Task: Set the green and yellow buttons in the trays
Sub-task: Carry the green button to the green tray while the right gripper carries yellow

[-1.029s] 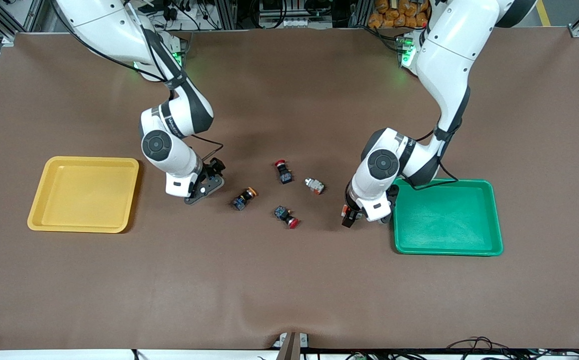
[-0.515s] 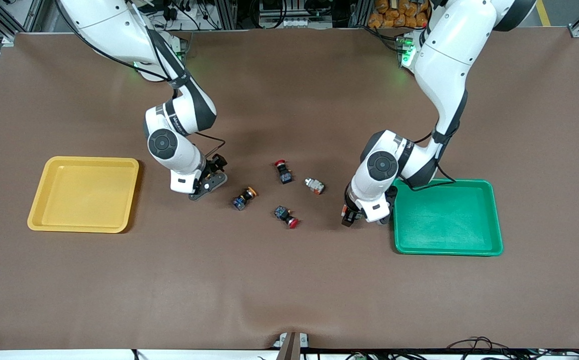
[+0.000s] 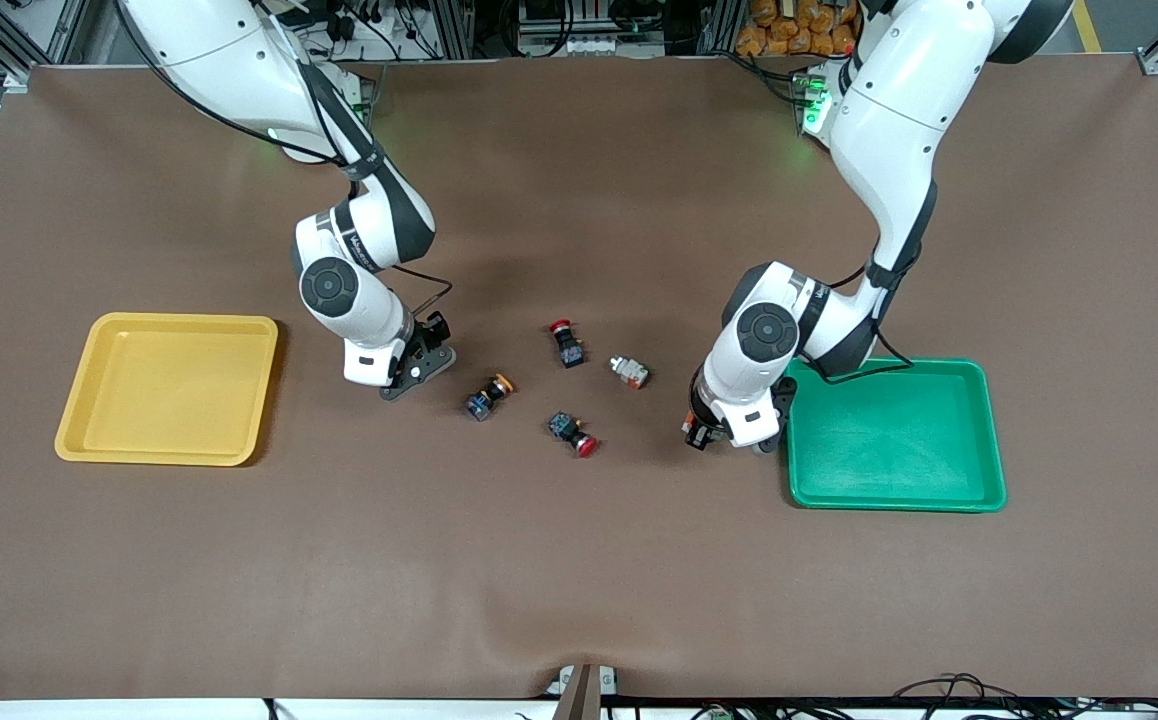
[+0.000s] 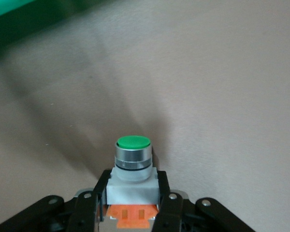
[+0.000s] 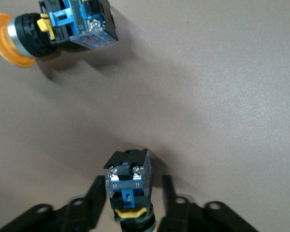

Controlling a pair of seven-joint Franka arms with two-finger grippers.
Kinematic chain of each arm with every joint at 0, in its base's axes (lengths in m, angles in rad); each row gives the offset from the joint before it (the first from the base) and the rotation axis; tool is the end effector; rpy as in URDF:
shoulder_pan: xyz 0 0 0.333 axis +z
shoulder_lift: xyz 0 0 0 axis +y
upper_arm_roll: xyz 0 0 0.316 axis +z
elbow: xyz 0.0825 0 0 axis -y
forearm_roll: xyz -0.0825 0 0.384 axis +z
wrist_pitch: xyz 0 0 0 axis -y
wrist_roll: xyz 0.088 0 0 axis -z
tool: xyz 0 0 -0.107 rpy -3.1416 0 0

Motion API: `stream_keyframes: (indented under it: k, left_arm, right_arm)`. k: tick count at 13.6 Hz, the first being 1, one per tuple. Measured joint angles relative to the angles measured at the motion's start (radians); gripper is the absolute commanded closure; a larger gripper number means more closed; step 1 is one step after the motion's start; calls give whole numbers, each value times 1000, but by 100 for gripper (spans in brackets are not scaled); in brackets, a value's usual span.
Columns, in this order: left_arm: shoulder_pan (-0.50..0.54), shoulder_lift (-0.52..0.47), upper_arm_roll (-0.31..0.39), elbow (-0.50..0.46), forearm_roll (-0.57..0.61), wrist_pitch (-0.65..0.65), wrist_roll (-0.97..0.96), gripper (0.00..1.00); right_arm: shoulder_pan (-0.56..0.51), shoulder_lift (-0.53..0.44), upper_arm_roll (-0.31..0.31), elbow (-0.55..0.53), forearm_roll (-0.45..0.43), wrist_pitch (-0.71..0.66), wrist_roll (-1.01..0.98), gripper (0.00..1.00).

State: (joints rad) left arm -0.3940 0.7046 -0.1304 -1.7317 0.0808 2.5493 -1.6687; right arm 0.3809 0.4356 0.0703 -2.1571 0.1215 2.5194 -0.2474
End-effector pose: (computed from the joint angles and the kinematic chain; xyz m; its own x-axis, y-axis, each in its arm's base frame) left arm 0.5920 -0.3336 0.1884 0.4414 0.8963 -0.0432 0.8932 -0.4343 0.1168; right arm 0.5031 0.2433 0.1875 0.8272 0.5594 -0.0532 0.5521 -0.8266 -0.1091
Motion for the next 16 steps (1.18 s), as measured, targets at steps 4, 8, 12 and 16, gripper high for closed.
stream_keyframes:
  k: [4,8,12,16]
  left_arm:
    - [8,-33,3,49,0,-75,59,100]
    - [57,-97,5,83,0,-202,214,100]
    - [150,-138,5,84,0,-312,510,100]
    - [250,-136,7,72,0,-369,810,100]
  right_arm:
    - [-2,-18,-19,22,0,0,-1,100]
    - [-73,-93,-43,116,-2,-185,-11,100]
    - [-245,-161,-52,165,-6,-286,-56,100]
    - [-409,-164,-55,185,-13,-287,-204,100]
